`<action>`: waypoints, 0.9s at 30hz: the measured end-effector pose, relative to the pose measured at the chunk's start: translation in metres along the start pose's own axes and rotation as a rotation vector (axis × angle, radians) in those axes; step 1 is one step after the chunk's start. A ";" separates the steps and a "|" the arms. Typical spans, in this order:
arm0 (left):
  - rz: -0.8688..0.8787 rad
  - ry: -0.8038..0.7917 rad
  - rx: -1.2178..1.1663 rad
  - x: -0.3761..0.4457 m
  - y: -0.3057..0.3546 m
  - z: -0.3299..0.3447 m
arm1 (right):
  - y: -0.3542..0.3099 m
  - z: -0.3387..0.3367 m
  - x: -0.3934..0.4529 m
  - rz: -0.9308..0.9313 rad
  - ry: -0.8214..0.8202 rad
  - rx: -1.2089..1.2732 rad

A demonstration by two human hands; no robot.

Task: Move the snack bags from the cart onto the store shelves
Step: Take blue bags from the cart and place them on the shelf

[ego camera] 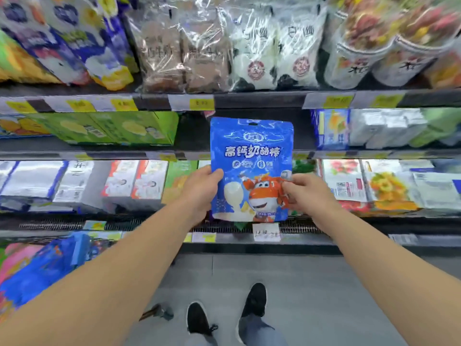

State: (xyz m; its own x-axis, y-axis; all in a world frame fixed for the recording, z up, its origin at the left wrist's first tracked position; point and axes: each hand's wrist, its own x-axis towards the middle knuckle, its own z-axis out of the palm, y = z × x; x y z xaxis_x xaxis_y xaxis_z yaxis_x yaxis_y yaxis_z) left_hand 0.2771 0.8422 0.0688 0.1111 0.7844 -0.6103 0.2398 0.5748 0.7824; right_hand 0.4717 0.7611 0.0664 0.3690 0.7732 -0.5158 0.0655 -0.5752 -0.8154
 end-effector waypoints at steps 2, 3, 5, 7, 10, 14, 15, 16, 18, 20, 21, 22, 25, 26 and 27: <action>0.017 -0.017 0.067 0.015 -0.001 0.017 | 0.009 -0.015 0.014 -0.013 0.060 -0.012; 0.027 -0.022 0.104 0.025 0.000 0.026 | 0.015 -0.023 0.024 -0.019 0.098 -0.013; 0.050 -0.035 0.162 0.045 0.002 0.041 | 0.022 -0.034 0.043 -0.043 0.155 -0.017; 0.065 -0.073 0.190 0.068 0.002 0.053 | 0.028 -0.044 0.064 -0.052 0.153 -0.001; 0.084 -0.108 0.207 0.096 0.003 0.072 | 0.038 -0.057 0.093 -0.053 0.161 -0.045; 0.141 -0.123 0.221 0.119 -0.003 0.093 | 0.061 -0.063 0.123 -0.028 0.204 -0.049; 0.191 -0.091 0.208 0.129 -0.004 0.094 | 0.064 -0.062 0.135 -0.055 0.230 -0.043; 0.232 -0.069 0.191 0.136 -0.005 0.095 | 0.064 -0.061 0.141 -0.072 0.263 -0.035; 0.312 -0.042 0.139 0.149 -0.003 0.100 | 0.059 -0.060 0.153 -0.106 0.328 0.032; 0.351 0.002 0.083 0.161 0.002 0.106 | 0.050 -0.060 0.165 -0.169 0.385 0.074; 0.368 0.013 0.054 0.168 0.006 0.109 | 0.046 -0.061 0.171 -0.220 0.431 0.022; 0.375 0.015 0.040 0.176 0.009 0.112 | 0.040 -0.061 0.175 -0.278 0.482 -0.085; 0.404 0.000 0.040 0.198 0.017 0.121 | 0.030 -0.067 0.188 -0.408 0.608 -0.322; 0.426 0.008 0.036 0.200 0.021 0.124 | 0.028 -0.069 0.193 -0.424 0.608 -0.271; 0.462 0.014 0.037 0.201 0.026 0.128 | 0.027 -0.069 0.199 -0.420 0.589 -0.160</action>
State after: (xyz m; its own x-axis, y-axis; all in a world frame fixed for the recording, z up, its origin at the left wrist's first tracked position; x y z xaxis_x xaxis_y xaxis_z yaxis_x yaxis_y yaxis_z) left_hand 0.4290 0.9851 -0.0491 0.2011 0.9595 -0.1971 0.2026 0.1561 0.9667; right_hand 0.6109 0.8807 -0.0403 0.7162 0.6915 0.0944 0.4287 -0.3291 -0.8414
